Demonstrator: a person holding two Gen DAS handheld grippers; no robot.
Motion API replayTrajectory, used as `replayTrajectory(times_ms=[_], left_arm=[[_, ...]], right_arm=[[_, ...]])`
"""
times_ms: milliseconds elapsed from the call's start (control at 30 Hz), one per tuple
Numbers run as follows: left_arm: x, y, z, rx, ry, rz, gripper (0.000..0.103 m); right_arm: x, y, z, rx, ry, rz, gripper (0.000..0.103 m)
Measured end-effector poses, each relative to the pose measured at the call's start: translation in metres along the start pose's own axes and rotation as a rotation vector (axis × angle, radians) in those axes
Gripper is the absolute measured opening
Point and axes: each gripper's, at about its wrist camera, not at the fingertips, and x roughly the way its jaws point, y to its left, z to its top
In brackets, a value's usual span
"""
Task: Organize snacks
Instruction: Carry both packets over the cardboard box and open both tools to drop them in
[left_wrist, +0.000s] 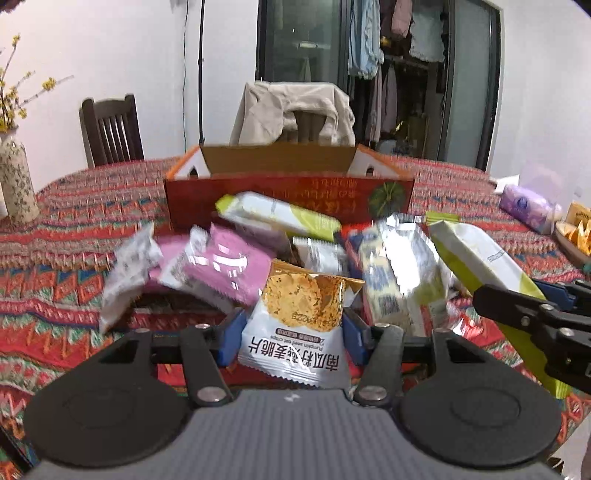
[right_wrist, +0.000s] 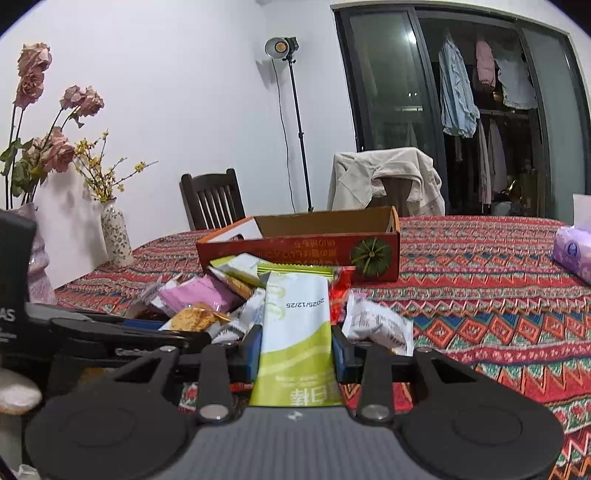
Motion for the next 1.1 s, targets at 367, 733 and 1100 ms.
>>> replayTrajectory(times_ms=[367, 733, 1100], left_arm=[[-0.013, 0.008, 0.075, -0.007, -0.193, 0.049, 0.057], [0.042, 0.013, 0.158, -0.053, -0.242, 0.102, 0.057], [0.136, 0.037, 0.200, -0.167, -0.179, 0.138, 0.057]], right_arm=[[0.025, -0.007, 0.071, -0.040, -0.100, -0.049, 0.036], [0.122, -0.031, 0.153, -0.005, -0.049, -0.094, 0.036], [0.229, -0.050, 0.183, 0.043, 0.025, -0.111, 0.036]])
